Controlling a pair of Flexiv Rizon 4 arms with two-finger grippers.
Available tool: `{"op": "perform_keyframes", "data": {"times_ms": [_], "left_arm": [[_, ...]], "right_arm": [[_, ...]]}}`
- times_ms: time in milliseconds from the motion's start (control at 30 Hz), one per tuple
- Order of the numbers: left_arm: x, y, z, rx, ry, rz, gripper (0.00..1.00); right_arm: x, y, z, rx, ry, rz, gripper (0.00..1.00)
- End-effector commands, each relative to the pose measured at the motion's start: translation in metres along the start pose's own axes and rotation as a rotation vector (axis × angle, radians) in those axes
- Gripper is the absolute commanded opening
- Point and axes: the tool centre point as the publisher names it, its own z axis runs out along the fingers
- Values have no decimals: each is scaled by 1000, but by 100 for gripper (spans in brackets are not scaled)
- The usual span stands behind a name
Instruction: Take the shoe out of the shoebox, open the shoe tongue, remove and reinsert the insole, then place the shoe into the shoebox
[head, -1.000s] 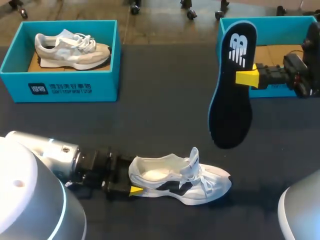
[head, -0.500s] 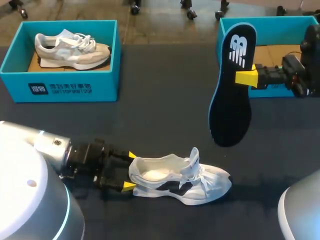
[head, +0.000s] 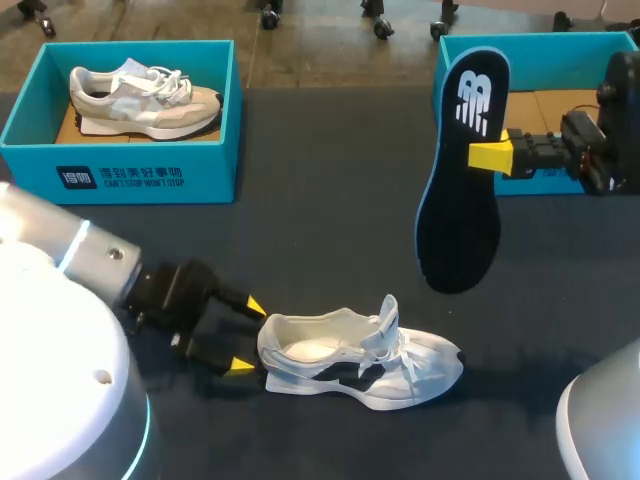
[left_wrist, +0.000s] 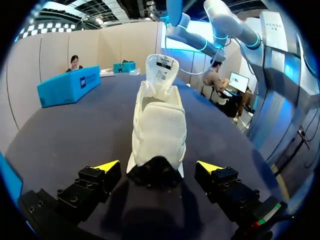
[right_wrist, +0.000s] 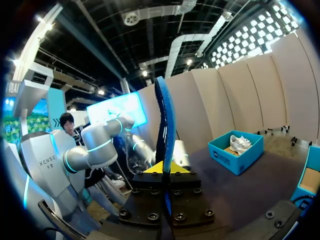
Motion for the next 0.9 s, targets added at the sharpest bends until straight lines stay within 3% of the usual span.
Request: {"op": "perform_keyframes", "data": {"times_ms": [33, 233, 367, 433, 467, 533, 900], "left_arm": [[3, -5, -2, -47, -3, -2, 100], [3, -5, -2, -47, -3, -2, 100], [5, -10, -17, -112, 11, 17, 100], [6, -16, -25, -215, -20, 3, 100], [6, -16, -25, -215, -20, 3, 100], [9, -26, -35, -480, -40, -2, 100], [9, -26, -35, -480, -40, -2, 100]], "right_arm": [[-4, 2, 3, 3, 5, 0, 0], [-4, 2, 3, 3, 5, 0, 0], [-4, 2, 3, 3, 5, 0, 0], [-4, 2, 3, 3, 5, 0, 0], [-4, 2, 3, 3, 5, 0, 0], [-4, 2, 3, 3, 5, 0, 0], [-4, 2, 3, 3, 5, 0, 0]]}}
